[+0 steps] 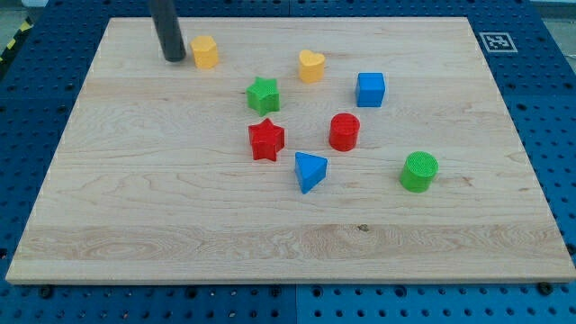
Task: Point your arm towards the yellow hexagon
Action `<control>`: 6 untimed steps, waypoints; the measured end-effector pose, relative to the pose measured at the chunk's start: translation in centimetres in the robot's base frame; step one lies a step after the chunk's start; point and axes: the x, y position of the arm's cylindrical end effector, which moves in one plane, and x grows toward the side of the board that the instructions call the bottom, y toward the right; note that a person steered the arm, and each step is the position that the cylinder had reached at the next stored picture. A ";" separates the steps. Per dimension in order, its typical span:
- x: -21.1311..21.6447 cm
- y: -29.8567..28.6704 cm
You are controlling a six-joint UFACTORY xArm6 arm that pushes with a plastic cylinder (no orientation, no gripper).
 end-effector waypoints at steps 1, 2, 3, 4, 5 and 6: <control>-3.1 -1.7; -3.3 -0.9; -3.1 -0.9; -2.1 -0.3; -3.0 5.7; -3.0 11.3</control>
